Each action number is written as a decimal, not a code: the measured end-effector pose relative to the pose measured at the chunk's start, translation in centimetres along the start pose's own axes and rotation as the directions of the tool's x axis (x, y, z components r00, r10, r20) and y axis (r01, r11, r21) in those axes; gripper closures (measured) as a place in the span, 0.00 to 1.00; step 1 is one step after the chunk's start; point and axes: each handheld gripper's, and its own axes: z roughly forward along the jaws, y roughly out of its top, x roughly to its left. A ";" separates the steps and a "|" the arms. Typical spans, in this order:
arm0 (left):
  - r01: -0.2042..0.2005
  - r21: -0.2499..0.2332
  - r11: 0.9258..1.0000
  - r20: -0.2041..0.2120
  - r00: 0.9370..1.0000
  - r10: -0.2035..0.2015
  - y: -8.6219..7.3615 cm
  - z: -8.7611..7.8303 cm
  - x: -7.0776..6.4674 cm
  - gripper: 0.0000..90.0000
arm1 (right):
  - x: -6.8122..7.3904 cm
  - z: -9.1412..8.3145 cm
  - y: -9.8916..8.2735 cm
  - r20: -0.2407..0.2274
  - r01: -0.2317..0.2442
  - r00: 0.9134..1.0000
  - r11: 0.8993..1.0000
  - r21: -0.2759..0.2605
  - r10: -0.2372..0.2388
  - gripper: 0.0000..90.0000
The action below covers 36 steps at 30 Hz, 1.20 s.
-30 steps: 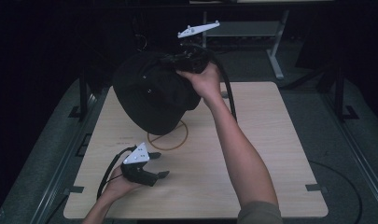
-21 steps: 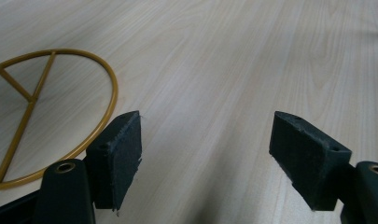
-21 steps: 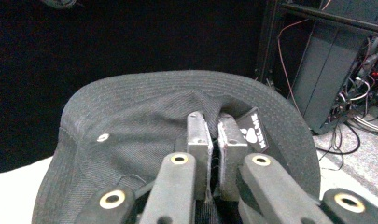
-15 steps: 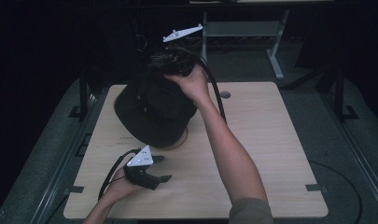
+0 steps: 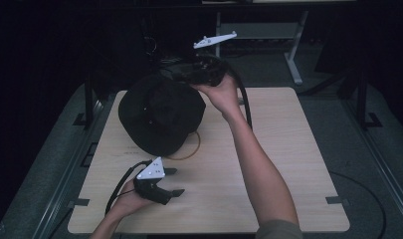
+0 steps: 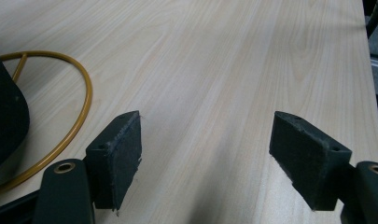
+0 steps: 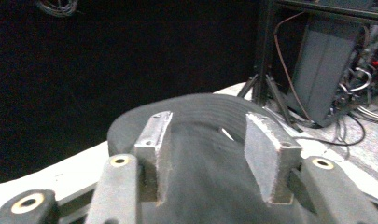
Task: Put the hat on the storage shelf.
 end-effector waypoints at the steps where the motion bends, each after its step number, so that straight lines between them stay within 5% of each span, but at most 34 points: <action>1: -0.001 0.001 1.000 -0.001 1.000 0.001 0.0 0.0 0.0 0.28 | -0.1 -0.4 -0.3 0.003 -0.002 1.000 1.000 -0.002 0.002 0.55; 25: 0.020 -0.007 1.000 -0.022 1.000 -0.020 -0.2 0.1 0.3 0.27 | -2.8 -7.0 -5.1 0.062 -0.097 0.993 0.995 -0.024 0.098 0.32; 36: 0.020 -0.014 1.000 -0.030 0.999 -0.021 -0.4 0.1 0.5 0.27 | -3.4 -9.0 -7.6 0.091 -0.136 0.986 0.990 -0.022 0.137 0.30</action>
